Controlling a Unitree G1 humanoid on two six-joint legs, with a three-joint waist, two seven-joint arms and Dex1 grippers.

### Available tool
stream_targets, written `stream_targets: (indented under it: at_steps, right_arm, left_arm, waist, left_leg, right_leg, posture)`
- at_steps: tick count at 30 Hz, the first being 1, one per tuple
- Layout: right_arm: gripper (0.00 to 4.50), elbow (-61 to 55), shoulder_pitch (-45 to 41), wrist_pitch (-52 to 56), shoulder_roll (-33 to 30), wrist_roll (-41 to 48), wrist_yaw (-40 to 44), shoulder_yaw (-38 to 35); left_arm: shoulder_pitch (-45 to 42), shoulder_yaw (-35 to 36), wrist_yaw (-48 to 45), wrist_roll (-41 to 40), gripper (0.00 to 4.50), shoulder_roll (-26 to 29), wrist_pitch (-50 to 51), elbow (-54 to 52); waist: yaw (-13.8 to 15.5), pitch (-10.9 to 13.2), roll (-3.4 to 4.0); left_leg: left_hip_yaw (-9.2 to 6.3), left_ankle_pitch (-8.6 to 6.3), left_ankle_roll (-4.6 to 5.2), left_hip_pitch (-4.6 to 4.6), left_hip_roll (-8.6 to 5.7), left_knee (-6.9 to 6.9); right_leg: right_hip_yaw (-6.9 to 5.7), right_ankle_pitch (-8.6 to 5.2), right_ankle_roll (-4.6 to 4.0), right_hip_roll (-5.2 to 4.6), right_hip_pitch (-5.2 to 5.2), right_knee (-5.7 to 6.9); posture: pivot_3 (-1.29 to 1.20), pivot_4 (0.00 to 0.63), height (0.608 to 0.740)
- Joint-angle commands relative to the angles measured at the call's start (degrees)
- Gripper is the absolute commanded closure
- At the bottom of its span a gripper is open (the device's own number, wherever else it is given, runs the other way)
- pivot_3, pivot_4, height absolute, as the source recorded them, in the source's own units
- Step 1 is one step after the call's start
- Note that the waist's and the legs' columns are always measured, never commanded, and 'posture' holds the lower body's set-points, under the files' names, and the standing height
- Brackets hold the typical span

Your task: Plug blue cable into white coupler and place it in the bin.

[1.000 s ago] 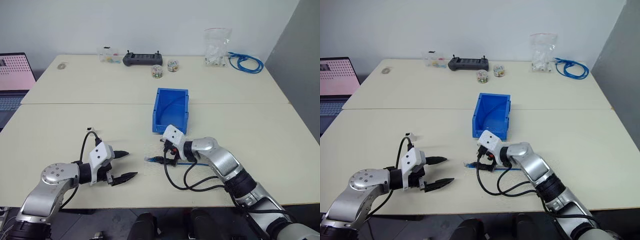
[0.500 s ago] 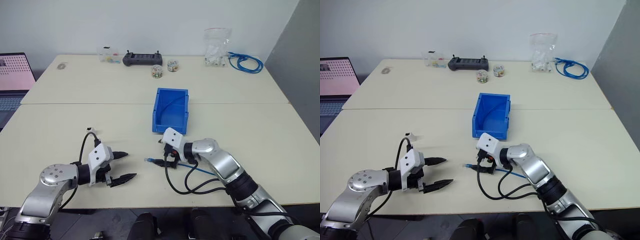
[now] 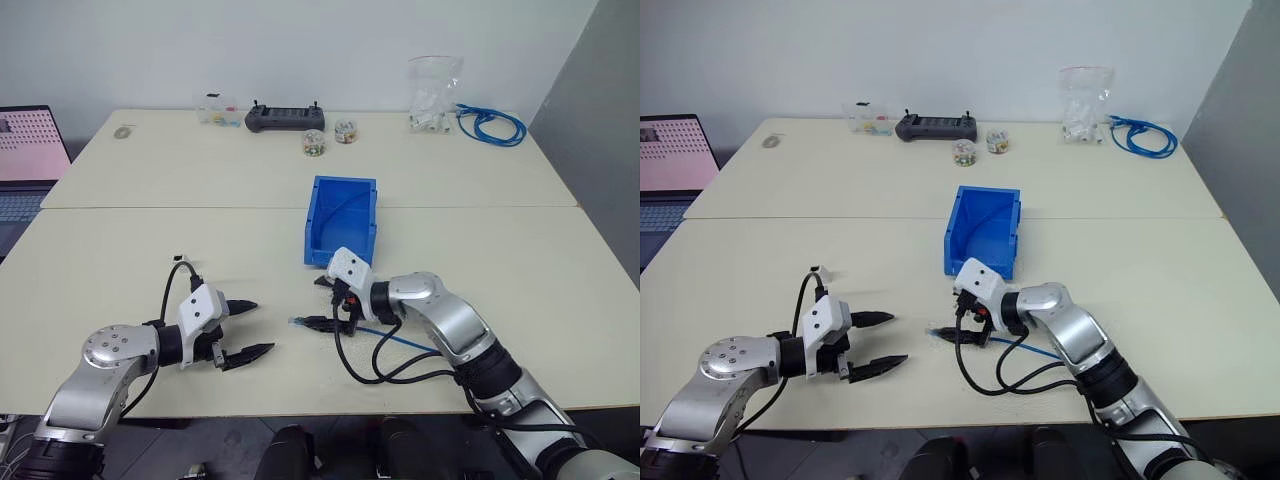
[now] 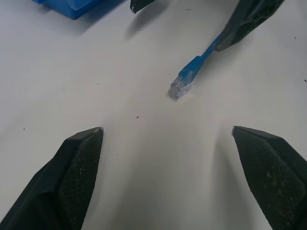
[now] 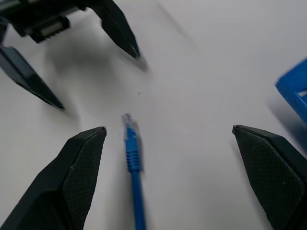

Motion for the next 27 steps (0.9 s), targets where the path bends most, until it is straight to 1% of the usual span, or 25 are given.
stream_targets:
  at_steps: [1,6,11,27]
  right_arm:
    - [0.02,-1.1,-0.7,-1.4,-0.2,-1.1,0.2,1.8]
    - [0.02,3.3,-1.9,-4.4,0.8,-4.0,-2.6,1.9]
    - [0.02,4.8,-2.1,-4.7,1.1,-4.1,-2.6,0.9]
    - [0.02,8.1,-2.9,-6.6,1.9,-6.3,-3.9,1.8]
  left_arm:
    - [-0.4,-0.3,-0.2,-0.2,0.0,0.2,-0.2,-1.5]
    - [-0.4,-0.7,0.2,-0.1,0.0,0.2,0.1,-2.6]
    - [-0.6,-0.9,0.7,-0.2,0.0,0.2,1.0,-3.6]
    - [-0.7,-0.8,1.2,-0.8,0.0,0.3,1.9,-4.5]
  waist:
    - [0.0,0.0,0.0]
    - [0.0,0.0,0.0]
    - [0.0,0.0,0.0]
    - [0.0,0.0,0.0]
  left_leg:
    - [0.0,0.0,0.0,0.0,0.0,0.0]
    - [0.01,0.0,0.0,0.0,0.0,0.0]
    - [0.01,0.0,0.0,0.0,0.0,0.0]
    - [0.01,0.0,0.0,0.0,0.0,0.0]
  right_leg:
    - [0.0,0.0,0.0,0.0,0.0,0.0]
    - [0.0,0.0,0.0,0.0,0.0,0.0]
    - [0.01,0.0,0.0,0.0,-0.01,0.0]
    - [0.01,0.0,0.0,0.0,-0.01,0.02]
  posture:
    - [0.0,0.15,0.74]
    - [0.0,0.15,0.74]
    - [0.0,0.15,0.74]
    - [0.0,0.15,0.74]
